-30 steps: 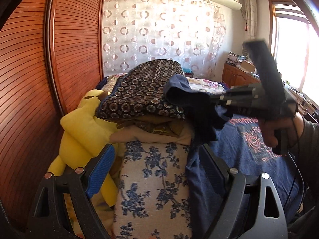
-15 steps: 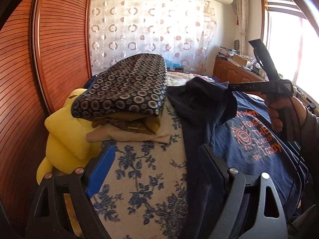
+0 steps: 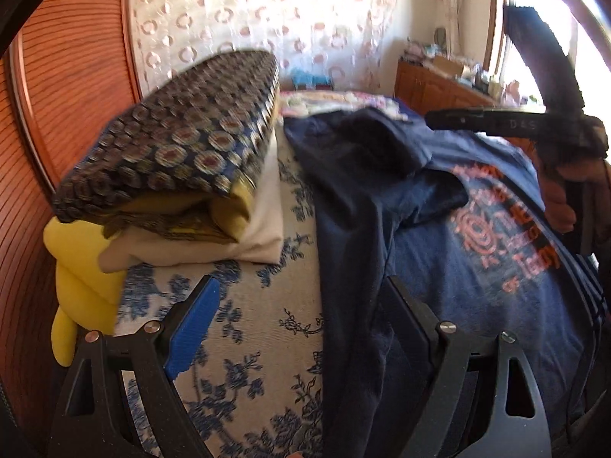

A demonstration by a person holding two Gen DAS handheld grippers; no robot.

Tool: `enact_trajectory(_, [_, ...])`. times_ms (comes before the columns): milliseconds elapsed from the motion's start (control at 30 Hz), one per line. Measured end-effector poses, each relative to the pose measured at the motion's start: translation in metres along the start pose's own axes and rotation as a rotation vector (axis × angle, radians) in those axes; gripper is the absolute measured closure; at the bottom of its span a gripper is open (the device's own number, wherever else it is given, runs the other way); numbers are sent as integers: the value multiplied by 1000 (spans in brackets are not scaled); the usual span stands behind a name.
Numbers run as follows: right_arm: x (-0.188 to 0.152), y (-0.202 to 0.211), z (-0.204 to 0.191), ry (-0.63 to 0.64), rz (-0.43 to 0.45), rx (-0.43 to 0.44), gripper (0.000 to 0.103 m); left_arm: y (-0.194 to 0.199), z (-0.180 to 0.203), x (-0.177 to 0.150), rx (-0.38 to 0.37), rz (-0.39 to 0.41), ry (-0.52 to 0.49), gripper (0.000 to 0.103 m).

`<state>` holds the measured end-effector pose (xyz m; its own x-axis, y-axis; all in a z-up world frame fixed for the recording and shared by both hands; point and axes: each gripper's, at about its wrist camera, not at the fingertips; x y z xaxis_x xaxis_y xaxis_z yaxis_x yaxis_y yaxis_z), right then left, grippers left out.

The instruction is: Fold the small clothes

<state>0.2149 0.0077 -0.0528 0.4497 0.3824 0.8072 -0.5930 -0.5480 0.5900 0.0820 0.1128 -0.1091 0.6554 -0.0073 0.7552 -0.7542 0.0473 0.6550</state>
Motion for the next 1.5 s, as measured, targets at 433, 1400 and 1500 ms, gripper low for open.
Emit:
enact_trajectory(433, [13, -70, 4, 62, -146, 14, 98, -19, 0, -9, -20, -77, 11, 16])
enact_trajectory(1400, [-67, -28, 44, -65, -165, 13, 74, -20, -1, -7, -22, -75, 15, 16])
enact_trajectory(1500, [-62, -12, 34, -41, -146, 61, 101, -19, -1, -8, -21, -75, 18, 16])
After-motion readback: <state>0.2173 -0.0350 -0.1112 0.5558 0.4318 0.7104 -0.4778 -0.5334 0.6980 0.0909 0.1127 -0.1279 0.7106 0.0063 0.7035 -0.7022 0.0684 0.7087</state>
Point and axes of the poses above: each gripper's, at about its wrist camera, not at the fingertips, and y roughly against the way its jaws point, z to its right, x to its top, and after that the axes turned 5 degrees about z, right-handed
